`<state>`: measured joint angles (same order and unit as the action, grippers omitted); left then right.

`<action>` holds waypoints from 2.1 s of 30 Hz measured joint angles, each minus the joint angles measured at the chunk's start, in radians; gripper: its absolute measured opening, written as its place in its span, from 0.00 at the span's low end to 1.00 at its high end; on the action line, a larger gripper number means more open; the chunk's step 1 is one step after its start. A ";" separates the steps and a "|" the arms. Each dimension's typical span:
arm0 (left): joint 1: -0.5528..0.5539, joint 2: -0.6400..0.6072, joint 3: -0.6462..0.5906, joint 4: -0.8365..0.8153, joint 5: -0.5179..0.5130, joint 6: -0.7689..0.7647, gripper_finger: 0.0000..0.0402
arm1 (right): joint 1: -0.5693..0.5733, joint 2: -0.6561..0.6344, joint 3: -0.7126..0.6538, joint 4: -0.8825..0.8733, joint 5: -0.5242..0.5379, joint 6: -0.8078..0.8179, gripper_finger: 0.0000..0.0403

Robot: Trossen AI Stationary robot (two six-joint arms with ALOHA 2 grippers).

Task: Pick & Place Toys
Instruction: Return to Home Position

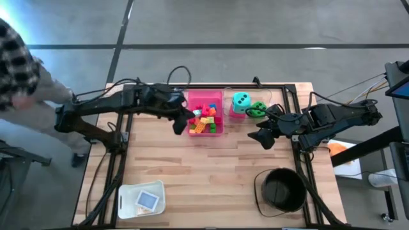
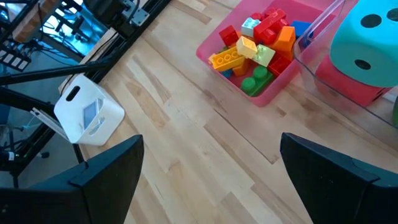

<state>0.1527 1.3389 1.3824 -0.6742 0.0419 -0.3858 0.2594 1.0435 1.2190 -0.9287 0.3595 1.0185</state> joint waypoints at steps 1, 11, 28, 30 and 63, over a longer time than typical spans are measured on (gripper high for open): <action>-0.001 -0.024 -0.030 0.032 0.000 0.000 0.09 | 0.000 0.000 0.000 0.000 0.000 0.001 0.92; -0.001 -0.174 -0.363 0.457 0.003 -0.108 0.09 | 0.000 0.000 0.000 0.000 0.000 -0.001 0.92; -0.074 -0.208 -0.556 0.581 -0.005 -0.003 0.09 | 0.000 0.000 0.000 0.000 0.000 0.002 0.92; -0.093 -0.239 -0.578 0.586 -0.005 0.047 0.09 | 0.000 0.000 0.000 0.000 0.000 0.000 0.92; -0.093 -0.786 -1.298 1.187 -0.061 0.073 0.09 | 0.000 0.000 0.000 0.000 0.000 0.001 0.92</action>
<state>0.0597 0.5532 0.0847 0.5127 -0.0189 -0.3124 0.2593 1.0433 1.2190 -0.9287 0.3595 1.0199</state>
